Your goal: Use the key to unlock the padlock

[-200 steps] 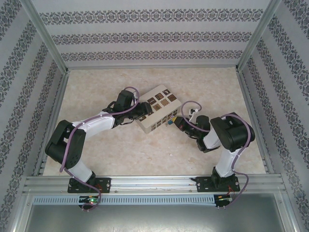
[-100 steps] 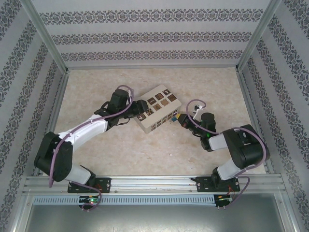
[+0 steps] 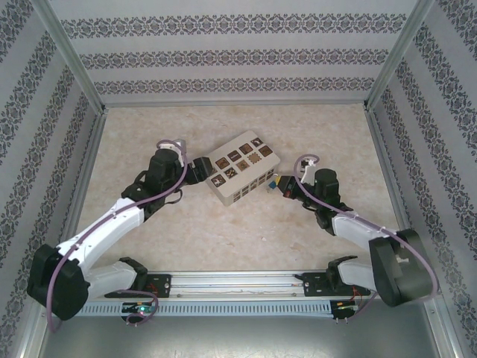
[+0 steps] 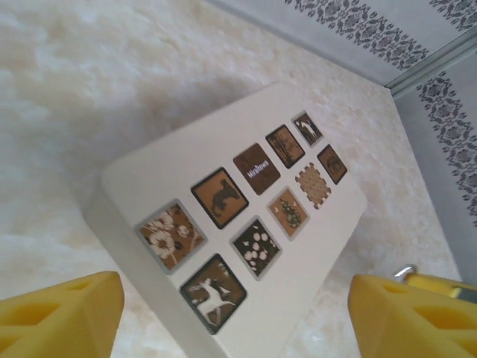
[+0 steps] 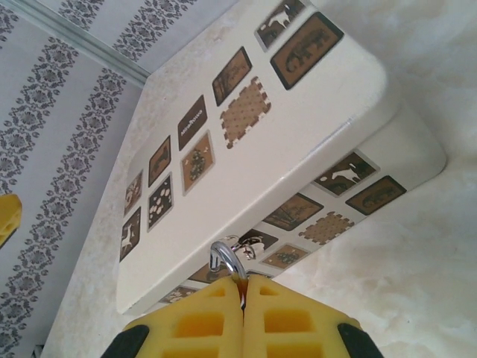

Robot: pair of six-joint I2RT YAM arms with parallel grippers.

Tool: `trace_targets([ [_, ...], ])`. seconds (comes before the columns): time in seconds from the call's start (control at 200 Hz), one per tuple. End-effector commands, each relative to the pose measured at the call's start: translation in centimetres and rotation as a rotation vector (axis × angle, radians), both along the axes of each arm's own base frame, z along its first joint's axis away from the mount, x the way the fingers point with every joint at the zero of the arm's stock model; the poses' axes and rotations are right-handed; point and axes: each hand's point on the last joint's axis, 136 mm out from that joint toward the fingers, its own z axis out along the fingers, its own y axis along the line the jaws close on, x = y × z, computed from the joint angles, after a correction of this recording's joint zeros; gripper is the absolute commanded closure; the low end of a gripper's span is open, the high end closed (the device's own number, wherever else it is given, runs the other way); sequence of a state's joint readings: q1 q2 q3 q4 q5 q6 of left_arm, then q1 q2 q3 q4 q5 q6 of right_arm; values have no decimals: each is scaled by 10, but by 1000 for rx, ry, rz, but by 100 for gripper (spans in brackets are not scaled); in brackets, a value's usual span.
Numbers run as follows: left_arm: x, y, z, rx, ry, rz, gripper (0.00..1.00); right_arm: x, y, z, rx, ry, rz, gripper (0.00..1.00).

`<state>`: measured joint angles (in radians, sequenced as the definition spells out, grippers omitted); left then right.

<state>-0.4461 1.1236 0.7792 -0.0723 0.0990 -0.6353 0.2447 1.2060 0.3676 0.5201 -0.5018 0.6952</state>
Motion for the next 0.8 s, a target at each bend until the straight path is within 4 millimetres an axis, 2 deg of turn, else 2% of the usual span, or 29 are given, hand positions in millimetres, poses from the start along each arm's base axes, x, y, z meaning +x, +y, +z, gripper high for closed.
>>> trace_targets([
  [0.0, 1, 16, 16, 107, -116, -2, 15, -7, 0, 5, -74, -4, 24, 100],
  [0.295, -8, 26, 48, 335, -321, -102, 6, -34, -1, 11, -162, 30, 64, 100],
  [0.45, -13, 25, 52, 462, -418, -178, 1, -49, -4, 8, -197, 95, 71, 100],
  [0.54, -17, 20, 42, 536, -454, -256, 0, -56, -3, 6, -199, 148, 85, 100],
  [0.794, -32, 11, -10, 671, -470, -442, 1, -73, 0, 1, -222, 269, 122, 100],
])
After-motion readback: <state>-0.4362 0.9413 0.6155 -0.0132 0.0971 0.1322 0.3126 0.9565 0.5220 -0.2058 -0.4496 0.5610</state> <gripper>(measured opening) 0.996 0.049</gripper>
